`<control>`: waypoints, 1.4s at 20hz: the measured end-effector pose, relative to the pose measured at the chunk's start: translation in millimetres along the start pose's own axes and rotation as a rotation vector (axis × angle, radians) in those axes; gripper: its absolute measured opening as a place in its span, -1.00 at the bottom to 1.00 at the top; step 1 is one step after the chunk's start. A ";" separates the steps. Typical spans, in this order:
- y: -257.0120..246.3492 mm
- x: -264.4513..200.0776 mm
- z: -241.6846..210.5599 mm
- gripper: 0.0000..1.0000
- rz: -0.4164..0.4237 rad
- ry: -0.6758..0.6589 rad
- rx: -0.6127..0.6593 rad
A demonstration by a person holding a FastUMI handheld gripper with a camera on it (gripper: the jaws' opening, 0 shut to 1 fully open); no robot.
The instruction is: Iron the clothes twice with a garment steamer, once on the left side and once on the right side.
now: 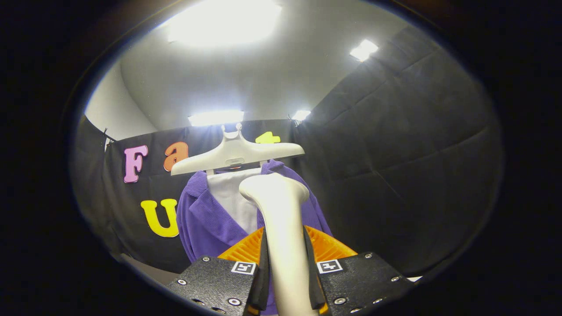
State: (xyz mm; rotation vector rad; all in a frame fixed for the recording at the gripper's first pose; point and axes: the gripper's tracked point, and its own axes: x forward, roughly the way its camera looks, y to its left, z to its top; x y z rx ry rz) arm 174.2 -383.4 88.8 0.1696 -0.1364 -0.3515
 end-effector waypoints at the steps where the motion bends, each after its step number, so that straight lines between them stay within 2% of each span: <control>1: 1.0 7.9 -0.7 -0.28 -0.006 -0.006 -0.006; 11: 7.5 47.1 -48.6 -0.28 -0.036 0.027 -0.072; 23: -13.9 36.8 -122.8 -0.28 -0.029 0.137 -0.029; 28: -28.6 14.8 -155.0 -0.28 -0.043 0.203 -0.049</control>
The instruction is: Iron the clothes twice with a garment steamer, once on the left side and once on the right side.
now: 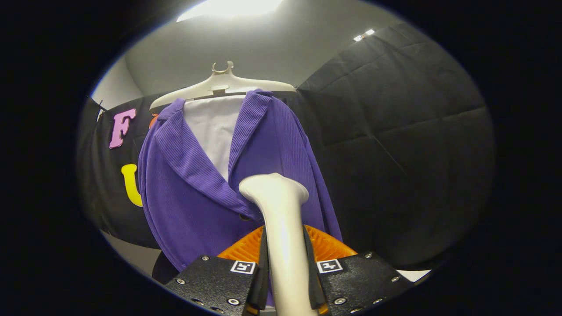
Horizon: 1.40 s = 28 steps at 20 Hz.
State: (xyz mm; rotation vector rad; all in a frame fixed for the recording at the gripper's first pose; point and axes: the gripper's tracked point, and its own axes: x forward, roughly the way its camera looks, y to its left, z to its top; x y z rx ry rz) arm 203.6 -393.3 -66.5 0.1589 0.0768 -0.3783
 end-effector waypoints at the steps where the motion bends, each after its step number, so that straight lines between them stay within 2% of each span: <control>1: -0.9 -1.3 -5.5 -0.28 -0.001 0.010 0.006; 10: -23.3 -2.8 -57.3 -0.28 -0.041 0.096 0.069; 15: -31.6 0.3 -89.3 -0.28 -0.070 0.189 0.034; 28: -55.4 -23.9 -153.1 -0.27 -0.120 0.241 0.181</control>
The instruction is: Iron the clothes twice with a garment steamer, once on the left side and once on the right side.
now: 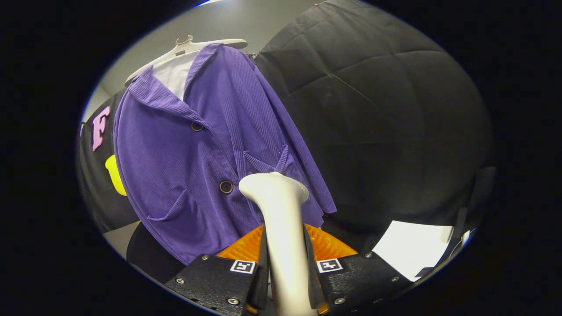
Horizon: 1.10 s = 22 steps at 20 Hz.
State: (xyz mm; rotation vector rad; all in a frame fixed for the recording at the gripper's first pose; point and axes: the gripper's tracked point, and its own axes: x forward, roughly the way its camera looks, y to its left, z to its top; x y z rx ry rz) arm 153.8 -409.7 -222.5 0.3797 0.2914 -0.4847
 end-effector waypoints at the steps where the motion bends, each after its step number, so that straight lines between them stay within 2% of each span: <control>1: -3.4 1.2 -10.6 -0.27 -0.011 0.023 -0.011; 5: -6.6 -8.7 -49.6 -0.27 -0.009 0.112 -0.031; 10: 2.8 -52.6 -74.1 -0.27 0.038 0.145 -0.024; 17: 48.6 -144.7 -43.4 -0.27 0.295 0.097 -0.119; 22: 85.6 -223.0 -9.1 -0.28 0.464 0.065 -0.129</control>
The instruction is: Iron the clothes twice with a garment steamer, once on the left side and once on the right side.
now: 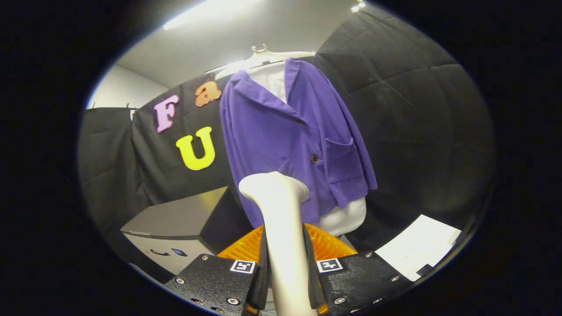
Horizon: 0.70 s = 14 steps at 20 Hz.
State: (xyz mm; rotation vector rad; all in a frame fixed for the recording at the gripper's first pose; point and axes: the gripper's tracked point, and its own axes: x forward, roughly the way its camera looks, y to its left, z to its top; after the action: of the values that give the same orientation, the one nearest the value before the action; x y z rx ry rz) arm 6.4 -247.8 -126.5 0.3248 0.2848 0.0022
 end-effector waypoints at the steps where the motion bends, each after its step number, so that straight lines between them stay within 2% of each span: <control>1: 10.5 -12.1 7.1 -0.28 0.027 -0.007 -0.013; 6: 55.1 -59.8 48.8 -0.27 0.155 -0.058 -0.134; 9: 86.9 -84.5 79.2 -0.28 0.241 -0.113 -0.138; 14: 112.2 -87.9 115.5 -0.28 0.252 -0.187 -0.185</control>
State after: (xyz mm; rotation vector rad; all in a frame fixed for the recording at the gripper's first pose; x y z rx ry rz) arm -41.3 -181.9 38.0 0.1739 0.0554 0.2441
